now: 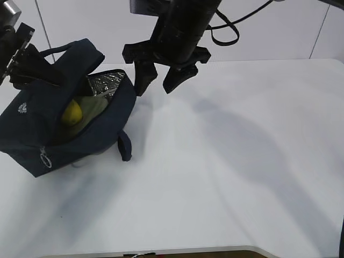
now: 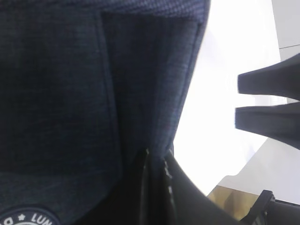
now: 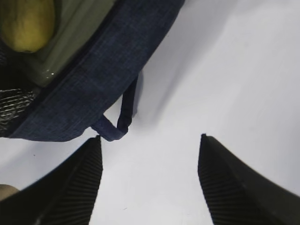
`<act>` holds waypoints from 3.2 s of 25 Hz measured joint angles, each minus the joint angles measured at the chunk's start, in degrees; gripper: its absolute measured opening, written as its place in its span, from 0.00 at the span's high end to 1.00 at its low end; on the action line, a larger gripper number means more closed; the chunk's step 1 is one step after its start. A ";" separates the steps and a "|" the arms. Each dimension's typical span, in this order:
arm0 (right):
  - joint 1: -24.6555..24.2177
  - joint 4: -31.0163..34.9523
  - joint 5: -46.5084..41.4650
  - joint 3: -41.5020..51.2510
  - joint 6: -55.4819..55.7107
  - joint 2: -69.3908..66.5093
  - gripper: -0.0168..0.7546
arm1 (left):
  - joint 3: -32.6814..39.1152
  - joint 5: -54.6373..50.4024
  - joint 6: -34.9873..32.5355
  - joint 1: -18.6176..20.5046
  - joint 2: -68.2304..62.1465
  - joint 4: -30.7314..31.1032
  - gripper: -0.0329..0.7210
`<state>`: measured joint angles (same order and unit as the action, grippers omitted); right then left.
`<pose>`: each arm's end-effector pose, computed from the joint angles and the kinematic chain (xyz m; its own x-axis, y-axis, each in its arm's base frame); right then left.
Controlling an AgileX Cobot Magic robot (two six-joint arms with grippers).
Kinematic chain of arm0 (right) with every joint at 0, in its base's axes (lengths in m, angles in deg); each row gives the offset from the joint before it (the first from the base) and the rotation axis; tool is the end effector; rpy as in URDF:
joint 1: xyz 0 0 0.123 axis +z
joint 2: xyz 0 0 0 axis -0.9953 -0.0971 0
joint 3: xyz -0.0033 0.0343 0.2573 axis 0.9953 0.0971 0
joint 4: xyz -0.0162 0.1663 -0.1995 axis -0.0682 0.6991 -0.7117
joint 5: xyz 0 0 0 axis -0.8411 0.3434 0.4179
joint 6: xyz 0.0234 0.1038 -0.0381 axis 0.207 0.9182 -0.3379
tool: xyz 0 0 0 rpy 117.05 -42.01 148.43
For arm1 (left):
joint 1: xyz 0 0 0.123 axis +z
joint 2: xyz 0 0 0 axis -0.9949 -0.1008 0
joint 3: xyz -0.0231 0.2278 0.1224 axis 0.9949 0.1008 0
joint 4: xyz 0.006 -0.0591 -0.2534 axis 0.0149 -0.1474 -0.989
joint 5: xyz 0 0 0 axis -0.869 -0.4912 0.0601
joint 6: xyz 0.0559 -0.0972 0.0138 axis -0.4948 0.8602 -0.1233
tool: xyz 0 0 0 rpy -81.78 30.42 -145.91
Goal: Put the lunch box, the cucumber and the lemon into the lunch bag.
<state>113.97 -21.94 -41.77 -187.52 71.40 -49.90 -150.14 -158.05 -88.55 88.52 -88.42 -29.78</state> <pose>0.3988 0.2570 0.2481 -0.8524 -0.3844 -0.3545 -0.4833 0.8380 0.2534 0.3900 -0.0558 0.2150 -0.9493 0.0028 -0.3145 0.2337 0.6754 -0.6995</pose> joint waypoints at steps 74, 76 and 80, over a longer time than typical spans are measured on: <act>-0.11 13.38 17.39 0.35 4.57 -13.10 0.96 | 0.00 0.00 1.00 0.00 0.00 0.00 0.98; -0.11 13.38 16.92 0.35 3.47 -13.10 0.96 | 0.00 0.00 1.74 0.00 0.00 0.13 0.98; -0.11 12.32 14.40 0.35 -0.36 -13.10 0.96 | 0.00 0.00 4.21 0.00 0.00 2.19 0.98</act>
<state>113.86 -9.62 -27.37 -187.18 71.03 -63.00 -150.14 -158.05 -84.35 88.52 -88.42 -27.59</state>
